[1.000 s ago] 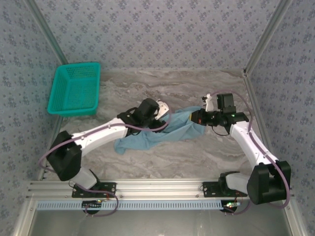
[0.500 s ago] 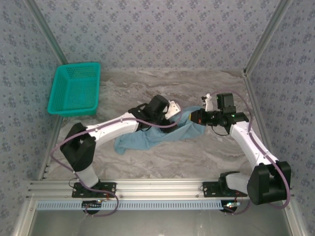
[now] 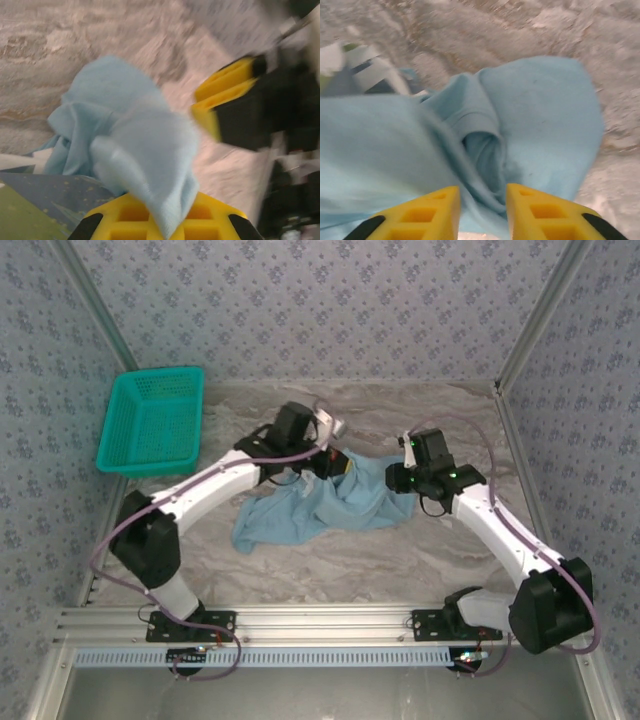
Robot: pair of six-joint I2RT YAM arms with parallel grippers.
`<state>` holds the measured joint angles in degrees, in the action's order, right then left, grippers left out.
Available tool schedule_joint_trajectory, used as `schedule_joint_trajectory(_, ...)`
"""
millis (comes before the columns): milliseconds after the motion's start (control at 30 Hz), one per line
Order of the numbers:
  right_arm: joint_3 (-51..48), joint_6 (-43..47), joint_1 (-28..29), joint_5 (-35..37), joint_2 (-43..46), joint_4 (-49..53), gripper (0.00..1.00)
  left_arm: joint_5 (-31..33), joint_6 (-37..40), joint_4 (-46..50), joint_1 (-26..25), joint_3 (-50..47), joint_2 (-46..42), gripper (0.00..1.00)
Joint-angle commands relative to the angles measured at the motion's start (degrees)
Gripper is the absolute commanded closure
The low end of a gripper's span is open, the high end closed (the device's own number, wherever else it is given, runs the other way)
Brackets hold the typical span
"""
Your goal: Fold the inside-out t-shirt
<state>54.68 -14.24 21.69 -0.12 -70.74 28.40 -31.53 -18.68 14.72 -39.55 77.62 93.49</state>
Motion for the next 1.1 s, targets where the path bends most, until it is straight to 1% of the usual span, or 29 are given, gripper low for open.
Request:
schedule_joint_trajectory(0, 0.4, 5.3, 1.9, 8.1, 3.3, -2.3, 0.62, -10.3, -15.0, -4.5, 1.6, -1.2, -2.6, 1.00)
schedule_joint_trajectory(67, -3.2, 7.1, 2.8, -1.1, 8.4, -6.8, 0.58, -11.3, -16.1, -4.9, 2.1, -1.3, -2.4, 1.00)
schedule_joint_trajectory(133, -6.6, 7.1, 3.9, -7.0, 13.4, -9.9, 0.56, -11.0, -16.6, -5.0, 2.3, -1.1, -2.3, 1.00)
schedule_joint_trajectory(233, -10.9, 7.6, 7.6, -12.3, 19.0, -13.8, 0.53, -11.0, -17.2, -5.5, 2.3, -1.2, -2.1, 1.00)
schedule_joint_trajectory(333, -13.1, 5.9, 11.3, -16.4, 18.1, -19.9, 0.59, -11.3, -17.7, -5.5, 2.3, -1.1, -1.8, 1.00)
schedule_joint_trajectory(433, -13.4, 5.0, 14.1, -15.2, 13.6, -26.5, 0.63, -11.4, -17.7, -5.4, 2.3, -1.1, -2.0, 1.00)
schedule_joint_trajectory(567, -11.5, 4.4, 14.1, -13.1, 6.8, -28.7, 0.65, -11.4, -17.3, -5.2, 2.4, -1.1, -2.5, 1.00)
schedule_joint_trajectory(633, -11.0, 4.2, 13.9, -11.9, 4.4, -30.0, 0.62, -11.4, -17.4, -5.2, 2.4, -1.3, -2.8, 1.00)
schedule_joint_trajectory(733, -10.6, 3.9, 13.6, -12.0, 1.7, -32.4, 0.56, -11.6, -16.7, -4.8, 2.3, -1.4, -3.2, 1.00)
schedule_joint_trajectory(867, -10.8, 4.0, 13.4, -13.7, -0.1, -35.5, 0.55, -11.7, -16.2, -4.6, 2.3, -1.5, -3.4, 1.00)
schedule_joint_trajectory(900, -10.8, 4.1, 13.3, -14.6, -0.4, -36.5, 0.56, -11.6, -16.1, -4.5, 2.4, -1.4, -3.4, 1.00)
schedule_joint_trajectory(933, -11.0, 4.1, 13.2, -15.4, -0.5, -37.5, 0.60, -11.6, -16.0, -4.5, 2.4, -1.4, -3.4, 1.00)
schedule_joint_trajectory(1000, -11.2, 4.0, 13.0, -16.9, -0.4, -38.5, 0.74, -11.4, -16.0, -4.4, 2.6, -1.4, -3.3, 1.00)
schedule_joint_trajectory(1067, -11.2, 4.1, 12.5, -17.2, 0.6, -37.4, 0.91, -11.0, -16.0, -4.3, 2.9, -1.5, -3.2, 1.00)
